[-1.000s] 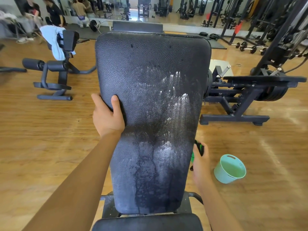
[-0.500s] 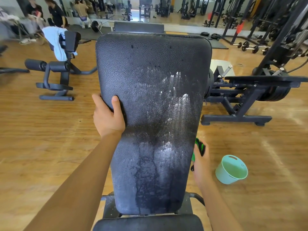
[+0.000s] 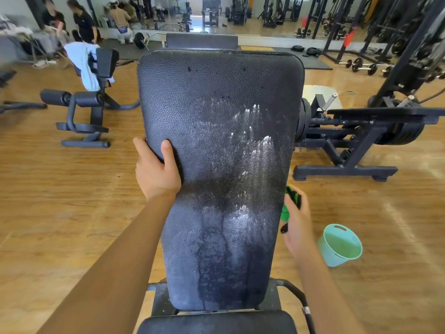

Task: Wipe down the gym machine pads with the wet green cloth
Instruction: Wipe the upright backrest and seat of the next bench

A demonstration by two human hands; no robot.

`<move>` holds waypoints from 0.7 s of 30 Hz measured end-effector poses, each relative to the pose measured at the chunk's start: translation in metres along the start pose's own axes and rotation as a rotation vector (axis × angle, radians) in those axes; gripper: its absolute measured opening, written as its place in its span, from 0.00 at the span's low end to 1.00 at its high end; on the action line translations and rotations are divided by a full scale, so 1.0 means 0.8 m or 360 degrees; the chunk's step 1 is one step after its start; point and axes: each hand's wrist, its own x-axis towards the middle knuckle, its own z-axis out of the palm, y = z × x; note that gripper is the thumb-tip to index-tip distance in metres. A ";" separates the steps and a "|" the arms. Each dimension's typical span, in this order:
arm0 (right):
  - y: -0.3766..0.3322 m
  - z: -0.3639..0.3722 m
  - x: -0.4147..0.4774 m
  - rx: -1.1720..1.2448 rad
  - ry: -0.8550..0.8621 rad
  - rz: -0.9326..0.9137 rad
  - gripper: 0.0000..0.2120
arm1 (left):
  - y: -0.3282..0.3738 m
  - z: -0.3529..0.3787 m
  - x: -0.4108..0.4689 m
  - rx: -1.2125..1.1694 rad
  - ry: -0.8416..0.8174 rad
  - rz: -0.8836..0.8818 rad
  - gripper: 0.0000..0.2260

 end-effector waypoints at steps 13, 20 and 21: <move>0.090 -0.050 -0.039 -0.0233 0.0155 0.0240 0.10 | -0.002 0.002 0.000 -0.0022 0.0028 0.0028 0.26; 0.071 -0.043 -0.029 -0.0193 0.0113 0.0291 0.07 | -0.003 0.002 0.000 0.0005 0.0020 0.0046 0.29; 0.055 -0.036 -0.021 -0.0146 0.0075 0.0250 0.08 | -0.003 0.003 0.000 0.0004 0.0018 0.0046 0.29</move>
